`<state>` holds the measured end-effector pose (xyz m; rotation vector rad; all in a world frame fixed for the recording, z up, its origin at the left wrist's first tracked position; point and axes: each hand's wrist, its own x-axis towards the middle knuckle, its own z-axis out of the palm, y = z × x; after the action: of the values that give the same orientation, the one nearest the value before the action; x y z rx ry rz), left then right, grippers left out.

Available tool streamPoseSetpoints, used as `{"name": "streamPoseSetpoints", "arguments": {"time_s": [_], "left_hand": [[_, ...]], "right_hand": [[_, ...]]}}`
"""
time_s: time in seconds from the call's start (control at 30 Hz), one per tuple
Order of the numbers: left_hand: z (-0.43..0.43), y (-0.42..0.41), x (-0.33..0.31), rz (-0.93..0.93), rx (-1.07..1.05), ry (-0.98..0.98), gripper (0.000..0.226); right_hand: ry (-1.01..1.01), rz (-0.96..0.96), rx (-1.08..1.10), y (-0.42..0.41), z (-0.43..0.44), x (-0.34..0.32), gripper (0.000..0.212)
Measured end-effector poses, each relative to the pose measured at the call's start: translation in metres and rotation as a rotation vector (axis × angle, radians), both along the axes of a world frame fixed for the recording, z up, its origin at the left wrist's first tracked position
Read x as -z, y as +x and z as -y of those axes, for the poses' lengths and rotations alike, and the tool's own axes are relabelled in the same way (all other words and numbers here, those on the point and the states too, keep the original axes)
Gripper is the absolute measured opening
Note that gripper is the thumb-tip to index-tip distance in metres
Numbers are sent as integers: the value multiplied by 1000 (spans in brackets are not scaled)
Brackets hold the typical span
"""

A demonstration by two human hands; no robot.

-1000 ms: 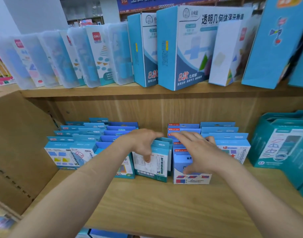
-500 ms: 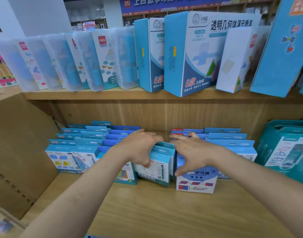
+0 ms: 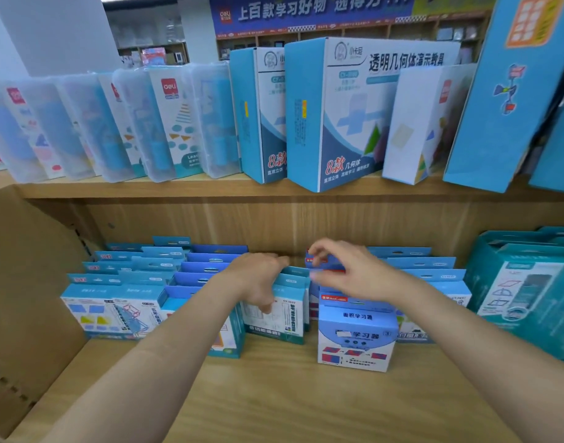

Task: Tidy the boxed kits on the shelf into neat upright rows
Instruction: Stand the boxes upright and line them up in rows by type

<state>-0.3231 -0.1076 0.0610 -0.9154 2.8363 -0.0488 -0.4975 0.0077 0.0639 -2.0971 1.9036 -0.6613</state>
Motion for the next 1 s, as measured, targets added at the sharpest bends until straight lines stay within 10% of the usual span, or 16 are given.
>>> {"name": "streamPoseSetpoints", "arguments": {"time_s": [0.07, 0.47, 1.0], "left_hand": [[-1, 2, 2, -4, 16, -13, 76], [5, 4, 6, -47, 2, -49, 66], [-18, -19, 30, -75, 152, -547, 94]], "right_hand": [[-13, 68, -8, 0, 18, -12, 15], [244, -558, -156, -1, 55, -10, 23], [48, -101, 150, -25, -41, 0, 62]]}}
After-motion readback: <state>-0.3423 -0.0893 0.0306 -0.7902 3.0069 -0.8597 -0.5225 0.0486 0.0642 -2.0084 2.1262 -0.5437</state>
